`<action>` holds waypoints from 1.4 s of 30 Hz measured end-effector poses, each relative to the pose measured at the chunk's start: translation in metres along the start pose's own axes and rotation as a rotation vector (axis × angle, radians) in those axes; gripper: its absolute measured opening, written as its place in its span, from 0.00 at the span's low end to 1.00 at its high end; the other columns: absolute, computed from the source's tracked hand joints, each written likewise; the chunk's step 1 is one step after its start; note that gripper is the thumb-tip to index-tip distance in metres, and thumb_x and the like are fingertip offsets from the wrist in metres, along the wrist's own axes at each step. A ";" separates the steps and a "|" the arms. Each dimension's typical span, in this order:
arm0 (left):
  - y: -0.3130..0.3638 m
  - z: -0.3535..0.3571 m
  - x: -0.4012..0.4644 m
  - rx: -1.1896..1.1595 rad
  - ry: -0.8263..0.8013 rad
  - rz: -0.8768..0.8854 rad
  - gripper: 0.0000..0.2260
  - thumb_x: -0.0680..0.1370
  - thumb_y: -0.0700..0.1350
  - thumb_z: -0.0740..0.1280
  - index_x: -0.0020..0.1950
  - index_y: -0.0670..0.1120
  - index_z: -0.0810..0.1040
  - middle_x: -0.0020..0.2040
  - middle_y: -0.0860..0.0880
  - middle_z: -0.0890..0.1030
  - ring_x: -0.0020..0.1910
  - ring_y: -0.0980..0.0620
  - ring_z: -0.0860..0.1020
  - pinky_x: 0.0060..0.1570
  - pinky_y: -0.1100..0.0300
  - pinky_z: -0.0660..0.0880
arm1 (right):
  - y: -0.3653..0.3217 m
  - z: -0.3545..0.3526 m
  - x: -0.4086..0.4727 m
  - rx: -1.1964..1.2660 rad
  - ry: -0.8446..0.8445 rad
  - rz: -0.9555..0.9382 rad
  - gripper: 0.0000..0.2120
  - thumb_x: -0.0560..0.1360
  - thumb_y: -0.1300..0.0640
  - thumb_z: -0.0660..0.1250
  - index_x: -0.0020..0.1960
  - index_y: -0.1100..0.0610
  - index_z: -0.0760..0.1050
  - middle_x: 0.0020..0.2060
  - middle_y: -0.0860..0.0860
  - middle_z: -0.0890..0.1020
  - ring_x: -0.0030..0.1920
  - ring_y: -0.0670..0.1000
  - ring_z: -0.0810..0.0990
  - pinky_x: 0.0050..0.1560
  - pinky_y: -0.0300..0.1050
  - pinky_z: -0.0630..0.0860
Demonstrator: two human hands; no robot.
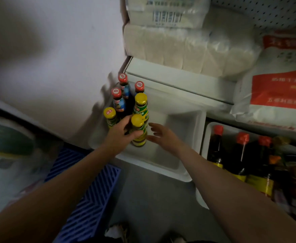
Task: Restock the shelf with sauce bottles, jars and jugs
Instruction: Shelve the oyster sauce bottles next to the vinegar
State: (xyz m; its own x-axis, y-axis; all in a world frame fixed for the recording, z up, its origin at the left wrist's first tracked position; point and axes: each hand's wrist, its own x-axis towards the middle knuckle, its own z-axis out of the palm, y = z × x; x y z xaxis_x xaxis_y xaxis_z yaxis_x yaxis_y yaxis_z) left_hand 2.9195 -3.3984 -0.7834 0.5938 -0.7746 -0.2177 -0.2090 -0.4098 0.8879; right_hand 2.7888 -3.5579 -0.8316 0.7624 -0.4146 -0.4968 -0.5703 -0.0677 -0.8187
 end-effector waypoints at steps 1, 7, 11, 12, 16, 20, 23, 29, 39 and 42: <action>-0.001 0.002 0.002 -0.030 0.001 0.019 0.20 0.76 0.42 0.72 0.66 0.49 0.74 0.60 0.56 0.80 0.60 0.60 0.78 0.63 0.58 0.75 | 0.004 0.002 0.004 0.003 -0.016 -0.031 0.31 0.76 0.56 0.74 0.76 0.52 0.68 0.70 0.55 0.75 0.67 0.52 0.75 0.59 0.42 0.73; 0.026 0.006 0.002 -0.065 0.047 0.069 0.11 0.76 0.44 0.72 0.57 0.49 0.77 0.52 0.53 0.84 0.55 0.57 0.81 0.60 0.50 0.77 | 0.022 -0.005 -0.010 0.018 -0.101 -0.138 0.37 0.73 0.56 0.77 0.78 0.46 0.65 0.73 0.50 0.72 0.72 0.52 0.70 0.66 0.50 0.73; 0.081 0.003 0.006 -0.089 0.122 0.145 0.11 0.77 0.52 0.71 0.58 0.51 0.79 0.52 0.54 0.84 0.53 0.59 0.81 0.58 0.53 0.78 | 0.035 -0.010 -0.039 0.163 -0.134 -0.147 0.38 0.72 0.56 0.78 0.77 0.45 0.66 0.72 0.44 0.73 0.75 0.49 0.68 0.73 0.60 0.68; 0.096 0.003 0.009 -0.078 0.145 0.153 0.12 0.76 0.55 0.70 0.56 0.52 0.80 0.51 0.55 0.84 0.52 0.59 0.81 0.57 0.53 0.78 | 0.035 -0.015 -0.044 0.209 -0.152 -0.157 0.35 0.73 0.58 0.77 0.76 0.46 0.68 0.71 0.45 0.75 0.74 0.48 0.70 0.73 0.61 0.67; 0.144 0.011 0.024 -0.105 0.214 0.153 0.13 0.75 0.58 0.71 0.52 0.50 0.81 0.46 0.55 0.84 0.45 0.61 0.81 0.45 0.63 0.76 | 0.011 -0.039 -0.065 0.350 -0.195 -0.200 0.28 0.75 0.67 0.71 0.71 0.49 0.72 0.65 0.49 0.81 0.67 0.52 0.78 0.65 0.49 0.76; 0.173 0.019 0.035 -0.146 0.251 0.160 0.11 0.75 0.58 0.70 0.49 0.51 0.80 0.42 0.60 0.80 0.39 0.69 0.77 0.35 0.77 0.68 | 0.002 -0.039 -0.076 0.466 -0.095 -0.218 0.30 0.73 0.62 0.73 0.73 0.51 0.71 0.64 0.54 0.81 0.65 0.56 0.79 0.63 0.56 0.78; 0.178 0.023 0.038 -0.233 0.226 0.173 0.10 0.73 0.59 0.72 0.49 0.55 0.80 0.48 0.57 0.82 0.50 0.59 0.81 0.53 0.60 0.77 | 0.004 -0.038 -0.079 0.584 -0.033 -0.203 0.29 0.71 0.61 0.72 0.71 0.55 0.73 0.63 0.58 0.81 0.65 0.59 0.79 0.64 0.60 0.77; 0.107 0.011 0.034 -0.286 0.617 0.164 0.18 0.75 0.56 0.71 0.60 0.49 0.77 0.54 0.52 0.81 0.52 0.57 0.80 0.54 0.62 0.77 | 0.010 -0.050 -0.076 0.685 0.014 -0.157 0.31 0.67 0.50 0.79 0.67 0.53 0.76 0.63 0.56 0.82 0.64 0.59 0.79 0.59 0.61 0.79; -0.026 0.052 0.055 -0.167 0.304 -0.063 0.35 0.71 0.47 0.77 0.75 0.48 0.66 0.69 0.53 0.74 0.67 0.53 0.72 0.69 0.52 0.68 | 0.025 -0.060 -0.070 0.706 0.083 -0.115 0.42 0.56 0.42 0.85 0.67 0.50 0.78 0.63 0.54 0.82 0.64 0.56 0.80 0.56 0.58 0.79; -0.046 0.055 0.062 -0.193 0.238 -0.115 0.42 0.70 0.41 0.77 0.78 0.50 0.59 0.74 0.52 0.70 0.70 0.54 0.69 0.70 0.52 0.66 | 0.032 -0.060 -0.068 0.701 0.099 -0.098 0.43 0.55 0.41 0.85 0.66 0.50 0.78 0.62 0.53 0.83 0.63 0.55 0.81 0.55 0.57 0.79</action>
State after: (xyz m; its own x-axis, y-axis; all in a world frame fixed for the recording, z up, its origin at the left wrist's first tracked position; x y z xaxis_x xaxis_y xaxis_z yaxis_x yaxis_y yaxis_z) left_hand 2.9232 -3.4544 -0.8602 0.7749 -0.5847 -0.2400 0.0073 -0.3714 0.9284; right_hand 2.7005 -3.5868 -0.8067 0.7500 -0.5189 -0.4102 -0.1441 0.4770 -0.8670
